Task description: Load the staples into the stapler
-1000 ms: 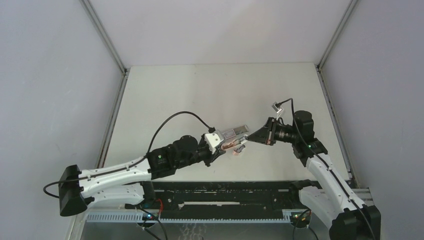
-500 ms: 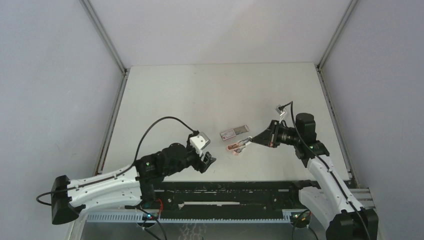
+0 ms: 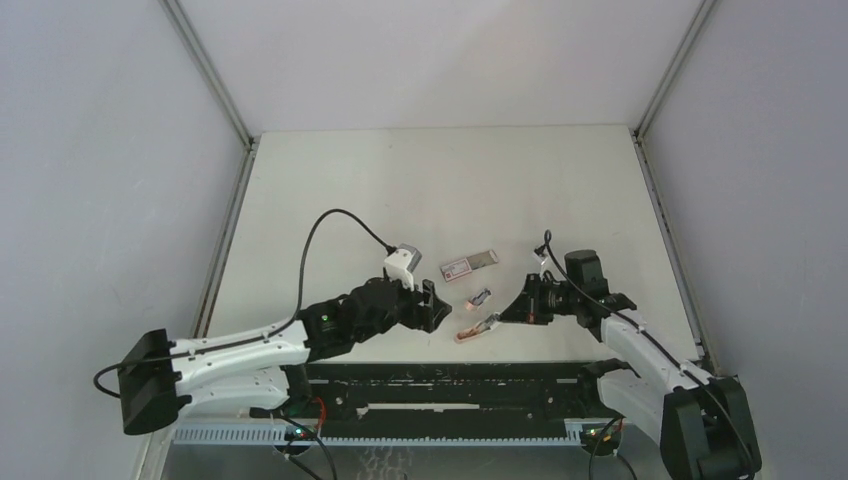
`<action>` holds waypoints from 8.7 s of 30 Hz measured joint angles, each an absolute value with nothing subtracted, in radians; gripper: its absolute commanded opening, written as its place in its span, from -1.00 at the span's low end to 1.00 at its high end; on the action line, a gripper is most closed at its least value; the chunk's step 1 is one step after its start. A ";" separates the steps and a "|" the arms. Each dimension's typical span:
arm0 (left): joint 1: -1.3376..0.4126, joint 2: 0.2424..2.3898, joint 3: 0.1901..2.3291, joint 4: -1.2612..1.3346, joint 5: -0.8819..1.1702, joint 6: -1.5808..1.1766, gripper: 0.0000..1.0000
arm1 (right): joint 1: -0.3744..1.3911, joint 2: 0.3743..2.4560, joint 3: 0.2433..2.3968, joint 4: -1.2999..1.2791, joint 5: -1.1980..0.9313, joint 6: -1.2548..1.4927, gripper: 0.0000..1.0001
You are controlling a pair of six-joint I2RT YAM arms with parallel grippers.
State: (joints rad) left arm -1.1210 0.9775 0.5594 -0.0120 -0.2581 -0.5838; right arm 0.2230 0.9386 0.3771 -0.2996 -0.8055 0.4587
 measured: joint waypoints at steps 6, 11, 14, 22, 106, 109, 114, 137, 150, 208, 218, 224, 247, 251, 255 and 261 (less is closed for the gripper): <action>-1.102 1.108 0.581 0.042 -0.207 -0.710 0.51 | 0.212 1.024 0.294 -0.221 -0.760 0.471 -1.00; -1.098 1.191 0.594 0.069 -0.168 -0.770 0.52 | 0.203 1.088 0.273 -0.129 -0.757 0.503 -1.00; -1.090 1.229 0.601 0.091 -0.148 -0.798 0.52 | 0.203 1.115 0.273 -0.079 -0.747 0.521 -1.00; -1.046 1.383 0.604 0.183 -0.101 -0.865 0.52 | 0.191 1.218 0.273 0.027 -0.721 0.567 -1.00; -0.907 1.452 0.738 0.159 -0.115 -0.773 0.58 | 0.179 1.105 0.508 -0.121 -0.405 0.491 0.04; -0.871 1.469 0.723 0.197 -0.096 -0.808 0.58 | 0.197 1.236 0.599 -0.099 -0.408 0.466 0.05; -0.836 1.530 0.721 0.234 -0.072 -0.829 0.52 | 0.248 1.394 0.704 -0.087 -0.405 0.426 -0.01; -0.737 1.758 0.789 0.344 0.061 -0.828 0.36 | 0.325 1.569 0.863 -0.117 -0.315 0.355 -0.04; -0.710 1.901 0.945 0.379 0.105 -0.799 0.35 | 0.316 1.569 0.863 -0.126 -0.315 0.344 -0.16; -0.605 1.108 0.678 0.080 -0.160 -0.550 0.48 | 0.458 1.638 0.858 -0.266 -0.191 0.180 -0.81; -0.601 1.080 0.667 0.055 -0.173 -0.550 0.48 | 0.458 1.637 0.858 -0.265 -0.183 0.182 -0.62; -0.601 1.080 0.667 0.049 -0.173 -0.550 0.49 | 0.458 1.631 0.858 -0.266 -0.167 0.181 -0.63; -0.599 1.080 0.667 0.042 -0.164 -0.562 0.49 | 0.446 1.602 0.862 -0.263 -0.162 0.179 -0.68; -0.599 1.080 0.667 0.042 -0.161 -0.566 0.49 | 0.446 1.620 0.870 -0.264 -0.162 0.179 -0.68; -0.599 1.079 0.667 0.042 -0.155 -0.567 0.49 | 0.446 1.629 0.879 -0.265 -0.162 0.179 -0.69; -0.599 1.069 0.653 0.042 -0.155 -0.567 0.49 | 0.446 1.641 0.881 -0.266 -0.163 0.179 -0.69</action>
